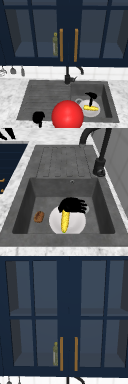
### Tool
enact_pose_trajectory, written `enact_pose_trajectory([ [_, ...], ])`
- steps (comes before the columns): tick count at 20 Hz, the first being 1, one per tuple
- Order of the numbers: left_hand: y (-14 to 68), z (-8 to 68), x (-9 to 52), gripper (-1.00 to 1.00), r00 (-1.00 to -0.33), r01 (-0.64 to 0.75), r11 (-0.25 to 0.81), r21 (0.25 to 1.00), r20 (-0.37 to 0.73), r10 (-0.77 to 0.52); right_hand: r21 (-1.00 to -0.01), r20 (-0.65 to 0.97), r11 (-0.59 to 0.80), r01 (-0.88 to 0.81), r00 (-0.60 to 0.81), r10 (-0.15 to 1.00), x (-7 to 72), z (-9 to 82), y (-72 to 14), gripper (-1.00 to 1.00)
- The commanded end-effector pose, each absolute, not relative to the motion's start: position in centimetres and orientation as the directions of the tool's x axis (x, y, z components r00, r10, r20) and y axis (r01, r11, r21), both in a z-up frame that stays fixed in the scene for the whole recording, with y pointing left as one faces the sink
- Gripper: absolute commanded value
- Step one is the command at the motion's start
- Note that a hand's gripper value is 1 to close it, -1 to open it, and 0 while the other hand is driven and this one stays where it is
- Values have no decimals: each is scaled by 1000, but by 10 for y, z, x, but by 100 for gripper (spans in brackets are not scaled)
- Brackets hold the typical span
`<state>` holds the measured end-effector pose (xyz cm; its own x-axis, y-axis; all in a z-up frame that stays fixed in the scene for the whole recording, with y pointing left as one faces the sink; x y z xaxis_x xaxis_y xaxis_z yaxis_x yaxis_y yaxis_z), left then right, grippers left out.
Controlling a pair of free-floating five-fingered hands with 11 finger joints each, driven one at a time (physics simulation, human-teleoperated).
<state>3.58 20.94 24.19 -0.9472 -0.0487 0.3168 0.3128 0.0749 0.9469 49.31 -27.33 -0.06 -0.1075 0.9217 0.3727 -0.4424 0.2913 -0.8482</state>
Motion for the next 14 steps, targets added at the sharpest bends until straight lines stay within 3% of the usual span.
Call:
enact_pose_trajectory([
  [1,209,242,36,0,-947,313,75,947,317,-49,-905,318,259,-338,-131,939,478,9,-271,-100],
  [14,209,242,36,0,-947,313,75,947,317,-49,-947,284,255,-195,-142,948,448,72,-270,-100],
])
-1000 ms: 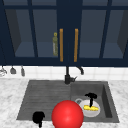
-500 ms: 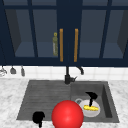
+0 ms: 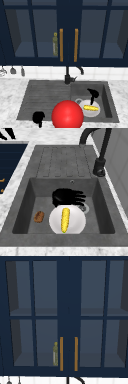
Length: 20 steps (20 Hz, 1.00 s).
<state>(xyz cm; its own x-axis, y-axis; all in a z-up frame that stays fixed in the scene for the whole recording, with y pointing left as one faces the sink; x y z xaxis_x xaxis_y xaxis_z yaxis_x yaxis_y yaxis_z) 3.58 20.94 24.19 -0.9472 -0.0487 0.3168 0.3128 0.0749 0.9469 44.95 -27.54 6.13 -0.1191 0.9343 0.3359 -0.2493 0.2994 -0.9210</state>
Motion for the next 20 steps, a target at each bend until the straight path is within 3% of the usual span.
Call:
enact_pose_trajectory([
  [1,209,242,36,0,-947,313,75,947,317,-49,-949,282,255,-186,-140,949,448,75,-268,-100],
  [9,209,242,36,0,-947,313,75,947,317,-49,-938,325,303,-166,-126,937,447,82,-267,-100],
  [15,209,242,36,0,-947,313,75,947,317,-49,-955,279,259,-143,-138,950,468,95,-252,-100],
  [20,209,242,36,0,-947,313,75,947,317,-49,-960,247,207,-187,-230,941,466,103,-253,-100],
])
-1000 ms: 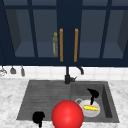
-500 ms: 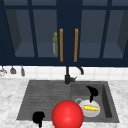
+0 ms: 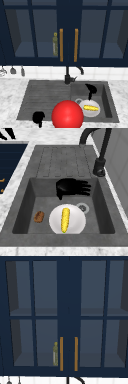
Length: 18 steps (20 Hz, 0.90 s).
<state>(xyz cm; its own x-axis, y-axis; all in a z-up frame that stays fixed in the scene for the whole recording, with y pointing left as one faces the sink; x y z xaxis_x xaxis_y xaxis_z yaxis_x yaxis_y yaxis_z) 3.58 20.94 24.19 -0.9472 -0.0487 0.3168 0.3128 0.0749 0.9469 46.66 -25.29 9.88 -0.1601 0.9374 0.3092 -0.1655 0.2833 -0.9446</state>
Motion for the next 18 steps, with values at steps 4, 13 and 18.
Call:
enact_pose_trajectory([
  [4,209,242,36,0,-947,313,75,947,317,-49,-964,250,207,-168,-303,920,467,109,-253,-100],
  [13,209,242,36,0,-947,313,75,947,317,-49,-976,217,196,-94,-370,904,485,113,-251,-100],
  [18,209,242,36,0,-947,313,75,947,317,-49,-981,192,193,-34,-370,909,503,114,-236,-100],
])
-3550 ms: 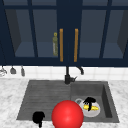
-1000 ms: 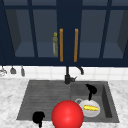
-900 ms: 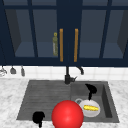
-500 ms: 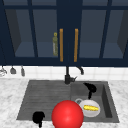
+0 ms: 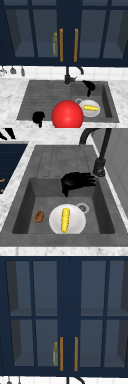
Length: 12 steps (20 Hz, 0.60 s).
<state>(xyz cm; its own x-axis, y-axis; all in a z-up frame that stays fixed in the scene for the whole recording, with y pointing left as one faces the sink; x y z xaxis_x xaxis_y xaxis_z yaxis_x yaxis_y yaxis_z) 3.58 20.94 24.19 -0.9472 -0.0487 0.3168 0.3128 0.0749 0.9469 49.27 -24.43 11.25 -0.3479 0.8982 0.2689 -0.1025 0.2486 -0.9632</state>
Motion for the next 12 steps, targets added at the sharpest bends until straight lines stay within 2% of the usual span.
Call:
enact_pose_trajectory([
  [1,209,242,36,0,-947,313,75,947,317,-49,-981,187,190,-28,-367,911,507,116,-232,-100],
  [12,209,242,36,0,-947,313,75,947,317,-49,-986,162,138,-93,-346,924,561,145,-187,-100],
])
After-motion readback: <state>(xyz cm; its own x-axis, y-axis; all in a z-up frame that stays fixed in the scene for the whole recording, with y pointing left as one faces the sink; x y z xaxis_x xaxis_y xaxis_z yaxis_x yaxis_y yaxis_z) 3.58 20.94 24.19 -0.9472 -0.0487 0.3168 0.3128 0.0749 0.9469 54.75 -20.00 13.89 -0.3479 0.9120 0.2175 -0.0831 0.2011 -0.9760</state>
